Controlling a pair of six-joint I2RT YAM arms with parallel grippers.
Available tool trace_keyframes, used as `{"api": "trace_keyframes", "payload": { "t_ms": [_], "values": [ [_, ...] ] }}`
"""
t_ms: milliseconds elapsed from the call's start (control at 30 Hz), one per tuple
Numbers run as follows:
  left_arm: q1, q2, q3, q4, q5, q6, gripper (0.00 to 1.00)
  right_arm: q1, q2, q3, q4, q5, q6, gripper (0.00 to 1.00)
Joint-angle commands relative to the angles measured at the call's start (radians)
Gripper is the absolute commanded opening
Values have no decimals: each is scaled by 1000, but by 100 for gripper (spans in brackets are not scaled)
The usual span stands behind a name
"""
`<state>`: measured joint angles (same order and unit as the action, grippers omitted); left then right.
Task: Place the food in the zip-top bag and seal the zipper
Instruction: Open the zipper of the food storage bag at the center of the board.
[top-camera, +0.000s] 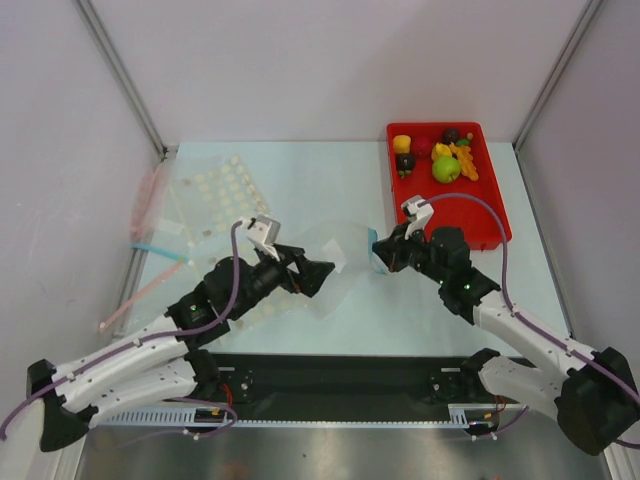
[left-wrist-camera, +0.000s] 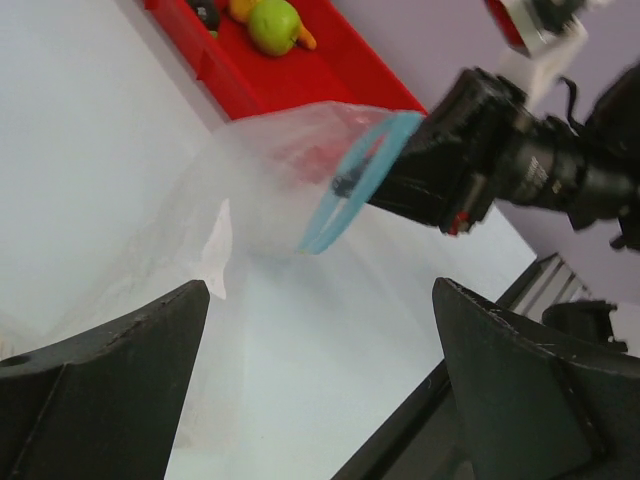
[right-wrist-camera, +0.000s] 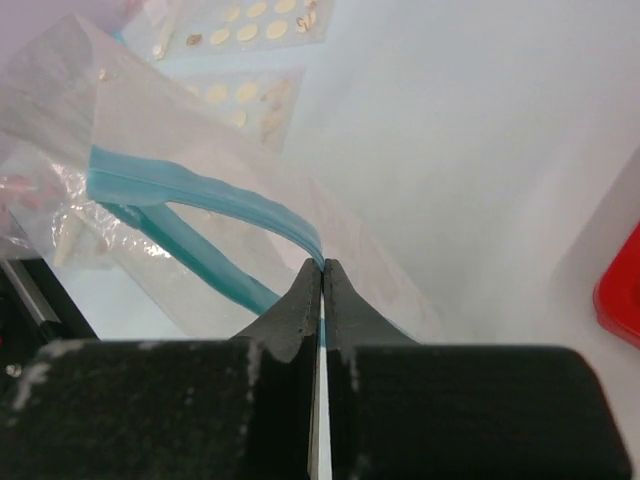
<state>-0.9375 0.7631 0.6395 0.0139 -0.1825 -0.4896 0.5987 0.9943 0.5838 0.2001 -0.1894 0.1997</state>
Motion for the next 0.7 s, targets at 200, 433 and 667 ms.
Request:
{"api": "trace_keyframes", "payload": {
  "t_ms": [200, 433, 667],
  "values": [
    [-139, 269, 98, 98, -61, 246, 100, -177, 150, 13, 113, -401, 309, 0],
    [-132, 453, 198, -6, -294, 258, 100, -224, 155, -10, 179, -461, 388, 0],
    [32, 545, 218, -81, -180, 117, 100, -254, 107, -27, 168, -424, 440, 0]
  ]
}}
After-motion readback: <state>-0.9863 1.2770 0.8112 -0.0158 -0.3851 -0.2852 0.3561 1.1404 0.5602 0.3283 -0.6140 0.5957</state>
